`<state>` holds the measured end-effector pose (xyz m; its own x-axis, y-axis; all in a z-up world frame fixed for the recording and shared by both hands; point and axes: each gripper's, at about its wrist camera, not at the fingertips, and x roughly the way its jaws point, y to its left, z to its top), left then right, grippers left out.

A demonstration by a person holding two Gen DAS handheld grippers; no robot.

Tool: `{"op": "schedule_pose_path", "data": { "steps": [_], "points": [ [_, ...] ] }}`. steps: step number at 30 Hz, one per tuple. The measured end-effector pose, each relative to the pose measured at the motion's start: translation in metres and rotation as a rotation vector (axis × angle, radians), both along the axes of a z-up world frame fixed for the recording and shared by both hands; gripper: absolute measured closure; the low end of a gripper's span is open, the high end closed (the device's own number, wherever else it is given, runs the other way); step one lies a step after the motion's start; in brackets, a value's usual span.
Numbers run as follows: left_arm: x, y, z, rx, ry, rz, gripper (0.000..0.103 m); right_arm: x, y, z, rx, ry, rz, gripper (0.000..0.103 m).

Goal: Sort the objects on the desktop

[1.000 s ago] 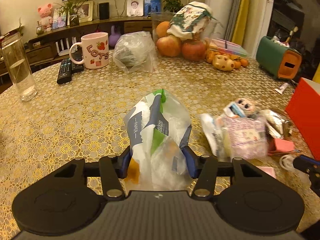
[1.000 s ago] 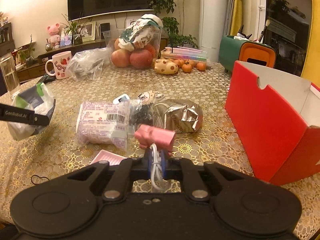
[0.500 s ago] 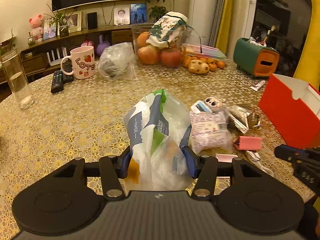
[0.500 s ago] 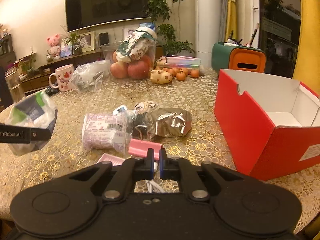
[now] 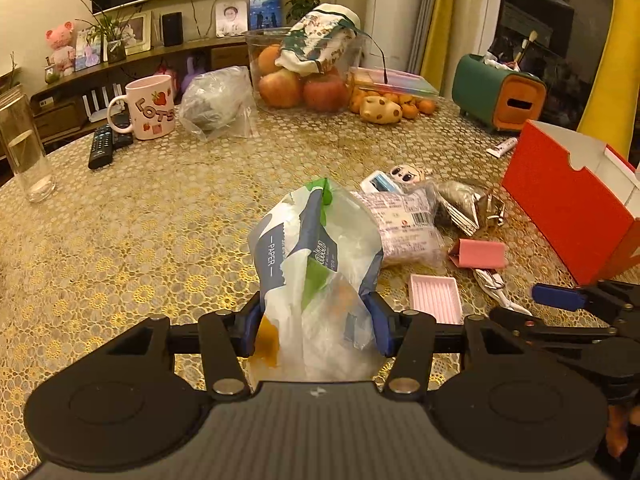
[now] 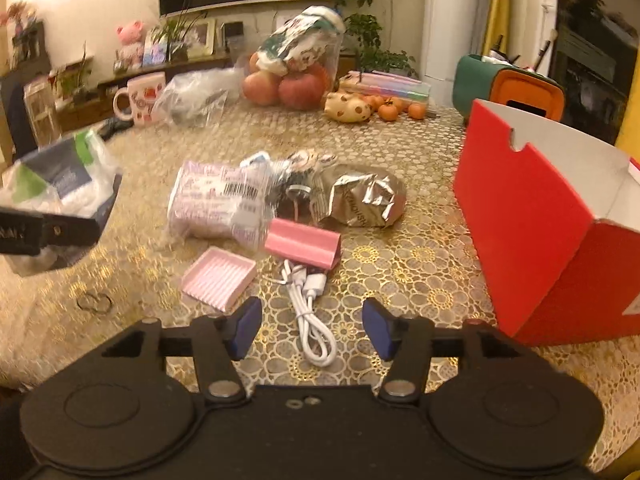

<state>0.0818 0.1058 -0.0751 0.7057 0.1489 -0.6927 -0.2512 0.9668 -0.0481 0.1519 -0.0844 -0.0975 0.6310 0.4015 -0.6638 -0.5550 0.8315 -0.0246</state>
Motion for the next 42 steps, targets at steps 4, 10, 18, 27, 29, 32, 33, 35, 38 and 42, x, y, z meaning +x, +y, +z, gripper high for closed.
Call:
{"op": "schedule_pose_path", "data": {
  "steps": [4, 10, 18, 27, 29, 32, 33, 35, 38, 42],
  "points": [
    [0.002, -0.005, -0.001, -0.003, 0.006, -0.018, 0.051, 0.004, 0.003, -0.007, -0.029, 0.006, 0.005, 0.061],
    [0.003, -0.014, -0.001, -0.006, 0.01, -0.043, 0.051, 0.009, -0.001, -0.006, -0.012, 0.029, 0.018, 0.076],
    [0.005, -0.026, 0.001, -0.009, 0.016, -0.07, 0.051, 0.02, -0.023, 0.002, 0.073, 0.133, -0.032, 0.089],
    [0.007, -0.047, 0.006, -0.006, 0.019, -0.108, 0.051, 0.009, -0.057, 0.009, 0.096, 0.195, -0.076, 0.09],
    [0.008, -0.052, 0.008, -0.007, 0.019, -0.117, 0.051, 0.005, -0.066, 0.012, 0.108, 0.199, -0.083, 0.09],
    [0.009, -0.062, 0.012, -0.008, 0.017, -0.134, 0.051, 0.001, -0.077, 0.017, 0.129, 0.197, -0.093, 0.09],
    [0.009, -0.066, 0.014, -0.007, 0.013, -0.14, 0.051, 0.0, -0.08, 0.02, 0.136, 0.196, -0.096, 0.09],
    [0.009, -0.074, 0.017, -0.002, 0.007, -0.156, 0.051, -0.002, -0.086, 0.026, 0.15, 0.18, -0.098, 0.091],
    [0.01, -0.084, 0.02, 0.002, 0.006, -0.174, 0.051, 0.0, -0.09, 0.034, 0.147, 0.154, -0.095, 0.098],
    [0.013, -0.096, 0.022, 0.015, 0.005, -0.197, 0.051, 0.005, -0.099, 0.042, 0.174, 0.143, -0.102, 0.099]
  ]
}}
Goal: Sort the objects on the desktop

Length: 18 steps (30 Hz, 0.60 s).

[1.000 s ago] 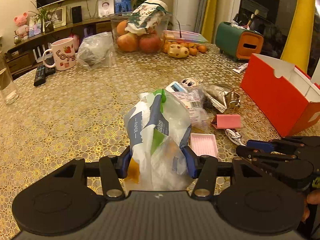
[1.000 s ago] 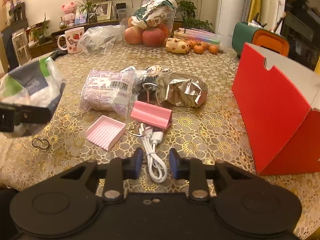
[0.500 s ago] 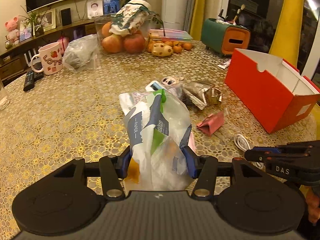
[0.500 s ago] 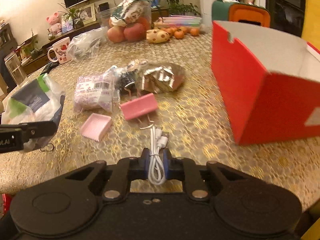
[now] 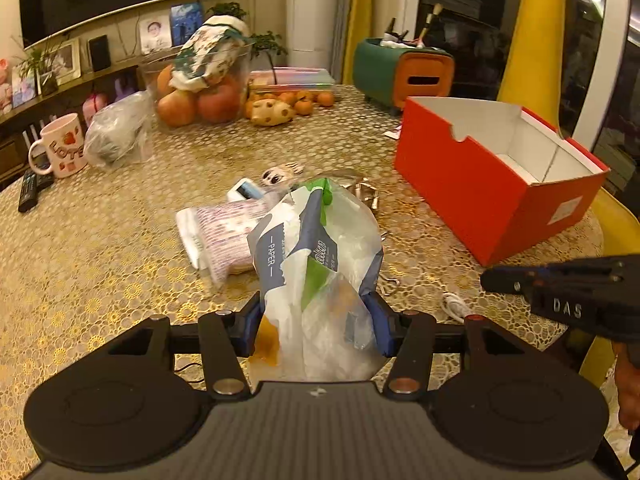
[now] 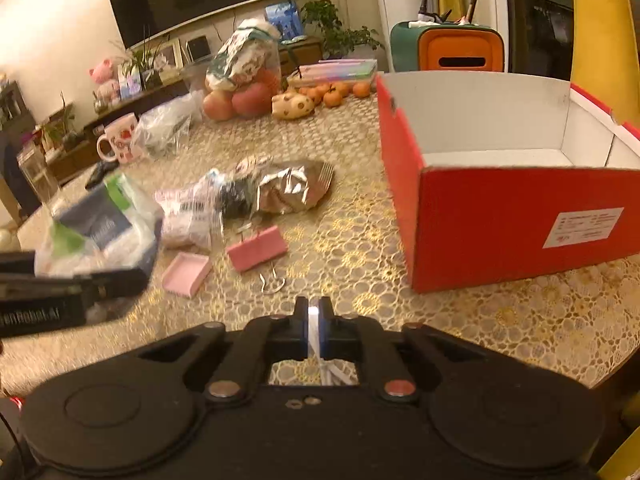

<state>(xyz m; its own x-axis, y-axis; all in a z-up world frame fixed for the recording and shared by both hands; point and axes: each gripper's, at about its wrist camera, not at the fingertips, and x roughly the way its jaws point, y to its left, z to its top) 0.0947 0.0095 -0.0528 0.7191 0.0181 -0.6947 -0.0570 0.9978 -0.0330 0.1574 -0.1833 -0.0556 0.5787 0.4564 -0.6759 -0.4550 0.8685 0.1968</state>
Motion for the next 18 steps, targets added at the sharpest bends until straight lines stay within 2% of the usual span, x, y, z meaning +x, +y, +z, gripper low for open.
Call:
{"op": "schedule_pose_path", "data": {
  "steps": [3, 7, 9, 11, 18],
  "points": [
    [0.002, -0.005, 0.001, 0.0, 0.001, -0.003, 0.051, 0.004, -0.005, 0.001, -0.002, -0.008, 0.01, 0.099],
    [0.003, -0.008, 0.0, 0.001, 0.005, -0.004, 0.051, 0.009, -0.007, -0.008, -0.008, 0.062, 0.051, 0.098],
    [0.003, -0.009, -0.001, 0.002, 0.009, -0.005, 0.051, 0.005, -0.005, -0.013, -0.029, 0.067, 0.064, 0.094],
    [0.004, -0.01, -0.003, 0.003, 0.014, -0.007, 0.051, 0.001, -0.004, -0.017, -0.042, 0.068, 0.077, 0.082],
    [0.004, -0.011, -0.01, -0.006, 0.029, -0.014, 0.051, 0.002, 0.007, -0.031, -0.093, 0.069, 0.103, 0.081]
  ]
}}
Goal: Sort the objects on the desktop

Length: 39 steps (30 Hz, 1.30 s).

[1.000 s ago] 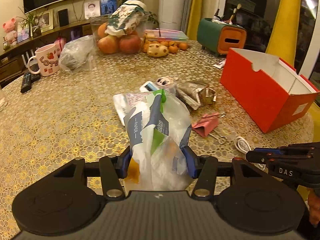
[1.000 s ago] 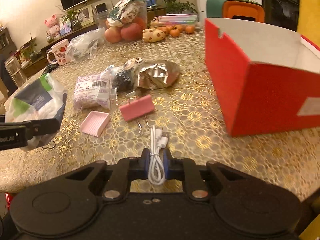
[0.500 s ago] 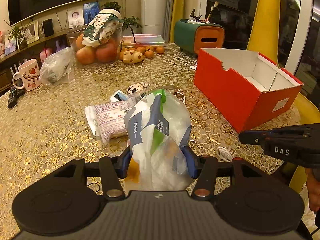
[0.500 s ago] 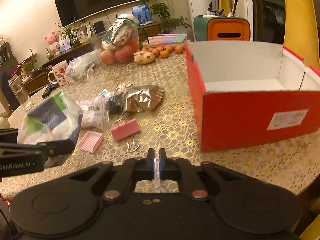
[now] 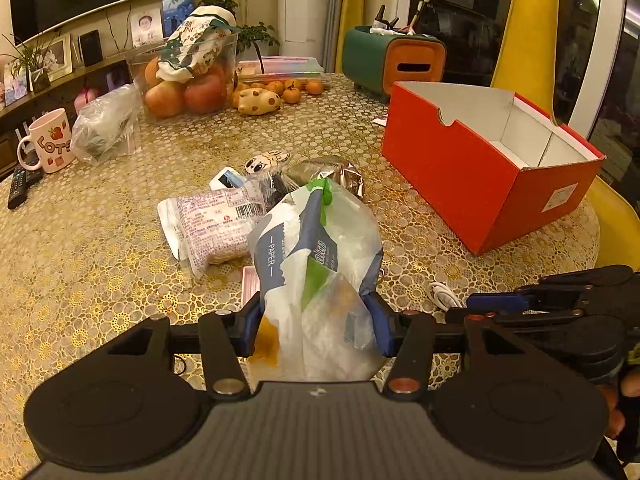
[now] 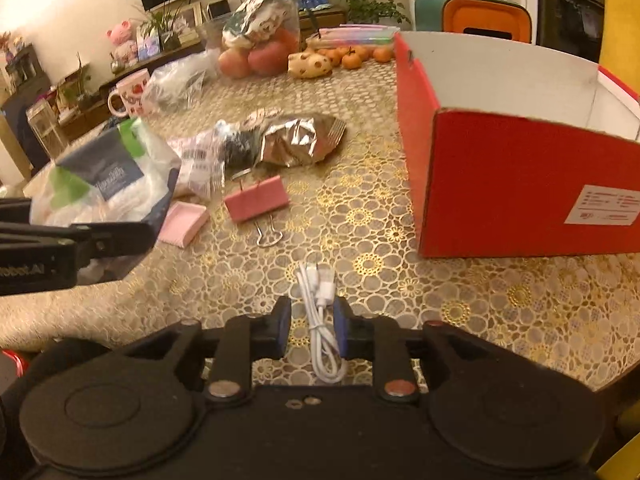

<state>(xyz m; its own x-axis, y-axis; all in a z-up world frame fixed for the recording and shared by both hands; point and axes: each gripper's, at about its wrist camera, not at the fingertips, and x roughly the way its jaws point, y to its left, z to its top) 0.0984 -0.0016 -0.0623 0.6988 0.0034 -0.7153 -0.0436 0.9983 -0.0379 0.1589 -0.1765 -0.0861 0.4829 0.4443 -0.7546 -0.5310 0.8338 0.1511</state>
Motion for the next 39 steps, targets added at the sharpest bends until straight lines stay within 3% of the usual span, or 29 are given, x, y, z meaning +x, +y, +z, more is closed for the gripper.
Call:
{"op": "schedule_pose_path", "data": {
  "steps": [7, 10, 16, 31, 39],
  "points": [
    [0.001, 0.003, -0.004, -0.01, 0.01, 0.005, 0.051, 0.001, 0.011, -0.006, -0.063, -0.048, 0.033, 0.081],
    [0.001, 0.003, -0.005, -0.011, 0.01, 0.006, 0.051, 0.001, 0.015, -0.006, -0.086, -0.073, 0.041, 0.086],
    [0.001, 0.004, -0.004, -0.014, 0.008, 0.006, 0.051, 0.0, 0.01, -0.001, -0.063, -0.096, 0.03, 0.087],
    [0.019, -0.027, 0.05, -0.017, -0.062, -0.112, 0.051, 0.008, -0.047, 0.089, 0.094, -0.149, -0.018, 0.087],
    [0.05, -0.051, 0.08, -0.016, -0.085, -0.186, 0.051, 0.041, -0.078, 0.124, 0.153, -0.151, -0.075, 0.087]
  ]
}}
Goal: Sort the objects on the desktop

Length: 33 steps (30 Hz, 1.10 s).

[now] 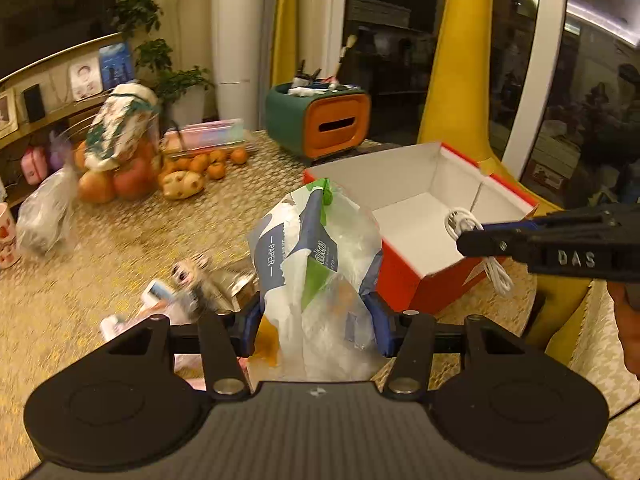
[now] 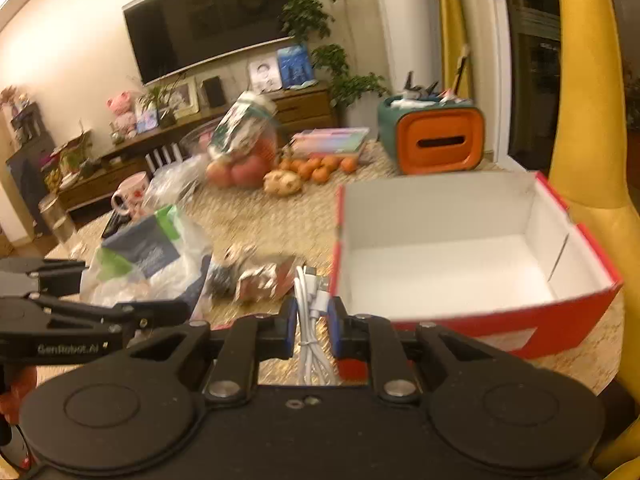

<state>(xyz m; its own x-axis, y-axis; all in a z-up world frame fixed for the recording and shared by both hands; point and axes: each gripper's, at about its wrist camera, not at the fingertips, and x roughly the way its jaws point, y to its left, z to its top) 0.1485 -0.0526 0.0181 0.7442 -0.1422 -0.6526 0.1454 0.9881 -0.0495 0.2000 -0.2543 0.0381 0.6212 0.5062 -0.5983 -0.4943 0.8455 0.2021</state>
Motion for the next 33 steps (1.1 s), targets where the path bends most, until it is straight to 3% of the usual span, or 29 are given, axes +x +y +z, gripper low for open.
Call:
{"op": "schedule_pose_path", "data": {
  "steps": [7, 18, 33],
  "points": [
    [0.033, -0.023, 0.006, 0.018, 0.023, -0.059, 0.051, 0.035, -0.022, 0.006, -0.006, -0.016, -0.068, 0.087],
    [0.096, -0.064, 0.004, 0.067, 0.089, -0.135, 0.051, 0.078, -0.049, -0.012, -0.034, 0.007, -0.145, 0.087],
    [0.181, -0.132, -0.034, 0.181, 0.225, -0.252, 0.051, 0.139, -0.081, -0.054, -0.123, 0.081, -0.232, 0.087]
  ]
}}
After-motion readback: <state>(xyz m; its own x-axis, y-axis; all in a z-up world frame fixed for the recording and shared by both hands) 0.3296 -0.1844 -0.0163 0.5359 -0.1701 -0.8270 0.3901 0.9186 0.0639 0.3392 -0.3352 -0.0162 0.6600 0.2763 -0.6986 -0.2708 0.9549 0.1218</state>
